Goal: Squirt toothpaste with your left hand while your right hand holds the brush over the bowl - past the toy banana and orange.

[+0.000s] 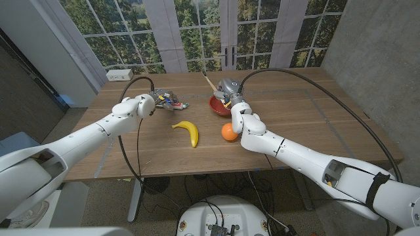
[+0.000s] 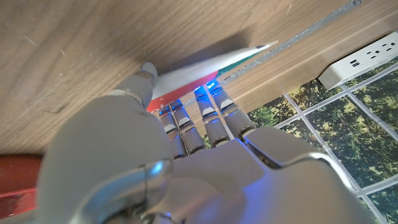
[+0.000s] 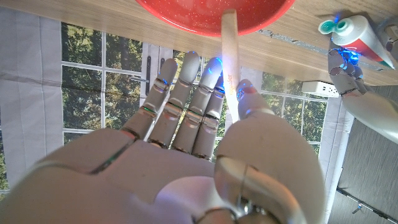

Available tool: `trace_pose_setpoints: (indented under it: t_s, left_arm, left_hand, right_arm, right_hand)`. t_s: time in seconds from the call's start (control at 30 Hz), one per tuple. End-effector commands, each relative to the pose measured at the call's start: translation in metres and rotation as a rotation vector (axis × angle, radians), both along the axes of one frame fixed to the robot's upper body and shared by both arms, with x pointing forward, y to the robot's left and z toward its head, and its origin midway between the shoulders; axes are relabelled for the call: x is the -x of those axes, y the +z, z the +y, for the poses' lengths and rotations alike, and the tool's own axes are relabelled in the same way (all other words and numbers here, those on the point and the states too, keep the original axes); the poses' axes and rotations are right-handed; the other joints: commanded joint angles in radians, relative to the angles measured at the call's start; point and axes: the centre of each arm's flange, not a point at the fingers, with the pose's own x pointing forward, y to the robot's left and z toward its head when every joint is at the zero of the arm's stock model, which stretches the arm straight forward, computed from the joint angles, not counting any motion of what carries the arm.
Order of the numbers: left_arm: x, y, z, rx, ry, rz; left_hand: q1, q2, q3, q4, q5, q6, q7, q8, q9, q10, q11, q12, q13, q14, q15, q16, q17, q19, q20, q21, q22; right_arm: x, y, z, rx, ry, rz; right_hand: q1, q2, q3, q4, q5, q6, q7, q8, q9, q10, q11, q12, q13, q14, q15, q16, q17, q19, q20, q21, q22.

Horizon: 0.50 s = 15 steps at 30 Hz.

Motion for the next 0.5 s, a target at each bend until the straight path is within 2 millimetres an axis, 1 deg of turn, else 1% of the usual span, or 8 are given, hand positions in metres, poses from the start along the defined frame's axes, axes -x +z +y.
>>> trace_pose_setpoints:
  t_s: [0.03,0.07,0.1,0.17,0.27,0.37,0.43,0.5]
  left_arm:
    - [0.0003,-0.0039,-0.0056,-0.063,0.039,-0.017]
    - [0.0011,-0.0044,-0.0067,-0.076,0.044,-0.033]
    - [0.0015,-0.0045,-0.0074,-0.086,0.049,-0.042]
    - [0.0019,-0.0047,-0.0078,-0.088,0.046,-0.060]
    - [0.0031,-0.0052,-0.0077,-0.089,0.048,-0.094]
    - [0.0043,-0.0055,-0.0083,-0.106,0.051,-0.124]
    - [0.0053,-0.0055,-0.0088,-0.111,0.049,-0.145]
    - [0.0060,-0.0055,-0.0097,-0.125,0.061,-0.158]
  left_hand:
    - [0.005,0.016,-0.025,-0.004,-0.002,0.073,0.008,0.018,0.001,0.061,0.001,0.016,0.002,0.060,-0.177,0.013,0.003,0.046,-0.086,0.022,0.005]
    - [0.012,0.022,-0.027,-0.007,-0.001,0.085,0.011,0.019,0.000,0.084,0.003,0.021,0.002,0.073,-0.179,0.013,0.002,0.054,-0.087,0.027,0.006]
    - [0.030,0.040,-0.025,-0.011,-0.001,0.115,0.011,0.024,-0.001,0.119,0.002,0.029,0.001,0.106,-0.181,0.018,0.002,0.070,-0.092,0.035,0.008]
    - [0.053,0.050,-0.028,-0.016,-0.003,0.160,0.009,0.029,-0.002,0.165,0.001,0.034,0.000,0.155,-0.185,0.021,0.002,0.112,-0.098,0.058,0.011]
    - [0.088,0.075,-0.017,-0.020,0.000,0.204,0.015,0.034,-0.003,0.198,-0.003,0.037,0.000,0.205,-0.188,0.027,0.003,0.147,-0.104,0.080,0.014]
    - [0.113,0.089,-0.016,-0.018,-0.001,0.259,0.018,0.041,-0.003,0.261,0.000,0.048,0.001,0.264,-0.190,0.031,0.005,0.185,-0.109,0.108,0.019]
    - [0.120,0.094,-0.016,-0.017,-0.001,0.281,0.019,0.042,-0.002,0.288,0.000,0.051,0.000,0.296,-0.191,0.033,0.005,0.201,-0.122,0.121,0.021]
    - [0.123,0.096,-0.017,-0.016,-0.002,0.291,0.020,0.041,-0.002,0.301,-0.001,0.051,0.000,0.312,-0.191,0.033,0.004,0.211,-0.123,0.130,0.022]
  right_arm:
    - [0.0003,0.0014,0.0034,0.004,0.008,-0.004]
    - [0.0003,0.0015,0.0034,0.003,0.010,-0.004]
    - [0.0002,0.0015,0.0035,0.003,0.008,-0.004]
    - [0.0001,0.0016,0.0034,0.003,0.011,-0.004]
    - [0.0000,0.0016,0.0031,0.002,0.012,-0.006]
    - [-0.0003,0.0018,0.0028,0.003,0.014,-0.008]
    - [-0.0007,0.0019,0.0026,0.003,0.016,-0.007]
    - [-0.0009,0.0019,0.0023,0.003,0.019,-0.007]
  right_hand:
    - [0.033,0.037,0.035,0.024,0.004,0.021,-0.014,0.009,0.004,0.024,-0.034,0.000,0.003,0.012,-0.106,-0.007,0.005,-0.004,-0.071,0.008,0.003]
    - [0.034,0.036,0.036,0.022,0.004,0.021,-0.014,0.009,0.005,0.024,-0.033,0.000,0.004,0.011,-0.107,-0.008,0.006,-0.005,-0.071,0.008,0.003]
    - [0.034,0.037,0.036,0.022,0.004,0.020,-0.014,0.009,0.005,0.024,-0.033,0.000,0.004,0.011,-0.107,-0.009,0.006,-0.004,-0.071,0.009,0.003]
    - [0.033,0.036,0.036,0.023,0.004,0.020,-0.013,0.009,0.006,0.024,-0.033,0.000,0.006,0.011,-0.106,-0.010,0.007,-0.006,-0.071,0.010,0.003]
    - [0.034,0.036,0.037,0.022,0.004,0.022,-0.013,0.009,0.005,0.024,-0.031,0.000,0.005,0.013,-0.107,-0.011,0.010,-0.004,-0.070,0.012,0.002]
    - [0.033,0.037,0.038,0.022,0.004,0.020,-0.013,0.009,0.006,0.023,-0.033,-0.001,0.007,0.014,-0.107,-0.013,0.012,-0.005,-0.071,0.014,0.002]
    - [0.032,0.037,0.038,0.022,0.004,0.019,-0.013,0.008,0.005,0.022,-0.032,-0.001,0.009,0.014,-0.106,-0.015,0.014,-0.006,-0.071,0.016,0.002]
    - [0.032,0.037,0.039,0.023,0.004,0.021,-0.013,0.008,0.005,0.023,-0.033,-0.002,0.006,0.014,-0.106,-0.016,0.015,-0.006,-0.071,0.017,0.002]
